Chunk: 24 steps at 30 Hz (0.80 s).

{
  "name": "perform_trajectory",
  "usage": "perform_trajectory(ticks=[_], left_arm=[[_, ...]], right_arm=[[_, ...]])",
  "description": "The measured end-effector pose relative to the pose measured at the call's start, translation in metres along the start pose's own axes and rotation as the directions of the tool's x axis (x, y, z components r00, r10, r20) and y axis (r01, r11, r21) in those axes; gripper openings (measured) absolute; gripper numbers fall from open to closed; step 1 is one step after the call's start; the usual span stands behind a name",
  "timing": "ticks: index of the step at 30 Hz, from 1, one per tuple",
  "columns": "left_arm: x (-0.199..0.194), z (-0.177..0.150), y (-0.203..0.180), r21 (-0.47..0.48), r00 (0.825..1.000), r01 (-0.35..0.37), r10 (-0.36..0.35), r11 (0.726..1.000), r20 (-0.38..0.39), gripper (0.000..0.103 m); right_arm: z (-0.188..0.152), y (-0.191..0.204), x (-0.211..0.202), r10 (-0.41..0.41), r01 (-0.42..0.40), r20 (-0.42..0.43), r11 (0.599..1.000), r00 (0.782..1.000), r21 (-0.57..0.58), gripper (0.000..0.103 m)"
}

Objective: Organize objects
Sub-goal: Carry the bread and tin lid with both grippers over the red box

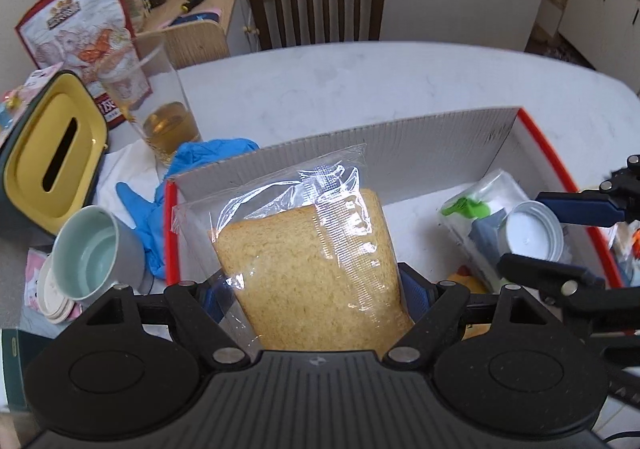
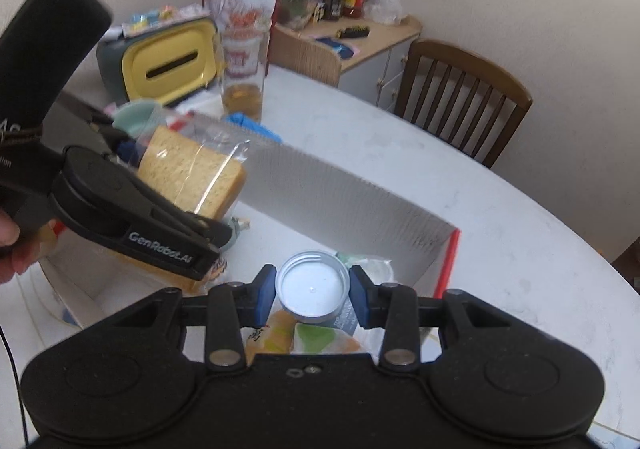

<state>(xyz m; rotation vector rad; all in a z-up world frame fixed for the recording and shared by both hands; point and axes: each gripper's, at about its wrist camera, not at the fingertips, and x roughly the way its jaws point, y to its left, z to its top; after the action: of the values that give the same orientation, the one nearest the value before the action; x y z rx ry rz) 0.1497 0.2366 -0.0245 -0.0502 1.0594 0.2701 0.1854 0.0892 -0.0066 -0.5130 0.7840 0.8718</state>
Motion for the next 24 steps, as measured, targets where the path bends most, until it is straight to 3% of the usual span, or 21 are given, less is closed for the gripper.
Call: perform_trajectory(ticks=[13,24], left_arm=[[0.036,0.001,-0.013,0.067,0.996,0.009,-0.003,0.998,-0.090,0.083],[0.052,0.006,-0.012,0.000,0.987,0.066,-0.065,0.998,-0.144,0.083]], right_arm=[[-0.009,0.017,0.036,-0.026,0.021,-0.104,0.998,0.994,-0.056,0.038],[-0.014,0.014,0.043,-0.024,0.019,-0.130,0.999,0.991,-0.040,0.040]])
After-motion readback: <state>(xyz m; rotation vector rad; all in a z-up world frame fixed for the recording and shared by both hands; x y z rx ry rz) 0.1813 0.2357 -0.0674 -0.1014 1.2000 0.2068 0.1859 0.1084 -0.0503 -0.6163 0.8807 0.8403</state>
